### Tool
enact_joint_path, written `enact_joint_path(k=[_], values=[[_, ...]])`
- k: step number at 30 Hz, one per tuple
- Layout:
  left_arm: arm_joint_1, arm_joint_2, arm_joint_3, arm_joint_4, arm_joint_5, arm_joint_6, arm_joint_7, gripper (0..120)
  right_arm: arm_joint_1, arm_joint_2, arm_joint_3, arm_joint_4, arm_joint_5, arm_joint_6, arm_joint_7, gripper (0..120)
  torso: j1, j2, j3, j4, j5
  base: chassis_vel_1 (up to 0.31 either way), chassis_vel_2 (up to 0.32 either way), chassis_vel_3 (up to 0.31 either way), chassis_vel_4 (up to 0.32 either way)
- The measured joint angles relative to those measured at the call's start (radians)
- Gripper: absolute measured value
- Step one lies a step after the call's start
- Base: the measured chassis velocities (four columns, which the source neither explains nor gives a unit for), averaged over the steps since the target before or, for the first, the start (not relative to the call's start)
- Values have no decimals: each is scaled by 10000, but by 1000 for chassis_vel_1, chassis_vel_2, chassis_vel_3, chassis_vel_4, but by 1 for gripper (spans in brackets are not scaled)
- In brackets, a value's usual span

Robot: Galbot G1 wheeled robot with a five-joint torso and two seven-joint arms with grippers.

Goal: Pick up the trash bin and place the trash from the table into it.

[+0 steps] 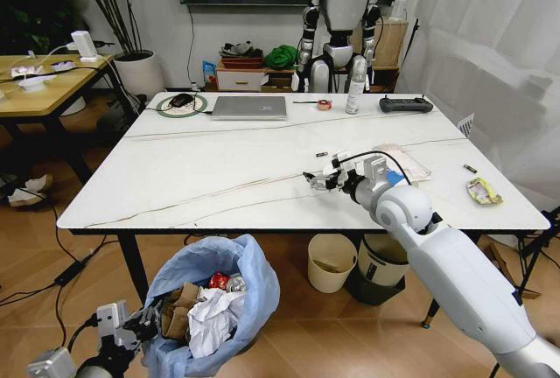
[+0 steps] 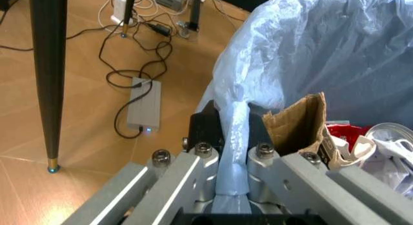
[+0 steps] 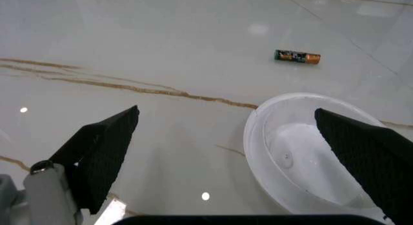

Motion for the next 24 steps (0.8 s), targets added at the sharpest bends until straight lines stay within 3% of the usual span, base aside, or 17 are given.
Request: enact_joint_path(k=[5,6,9,12,14,18,21,24], values=[[-61,-22,23,56,-11,-7,3,0,-4,-38,-14,-150,-56,-33,-55,88,0,0,-1,0,0,0,0,0,0],[-75,-25,33,73,-11,-8,3,0,-18,-71,-14,-180,-78,-35,-62,81,0,0,-1,0,0,0,0,0,0],[-94,-21,37,91,-19,-8,4,0,-46,-116,-14,-201,-87,-34,-68,74,0,0,-1,-1,0,0,0,0,0],[-99,10,29,99,-42,-8,4,0,-84,-143,-14,-209,-112,-13,-75,58,0,0,-2,-1,-1,0,0,0,0],[-100,16,25,99,-48,-8,4,0,-89,-143,-14,-210,-121,-8,-76,55,0,0,-1,0,-1,0,0,0,0],[-99,40,4,99,-76,-8,4,0,-104,-145,-52,-208,-172,15,-79,36,-2,1,-2,-1,-2,0,0,0,0],[-95,53,-5,100,-89,-8,4,0,-101,-143,-61,-208,-175,18,-80,32,-2,1,-2,-1,-2,0,0,0,0],[-111,85,-16,99,-122,-8,4,0,-90,-158,-94,-162,-175,19,-83,18,-2,0,-2,0,-1,0,0,0,0]])
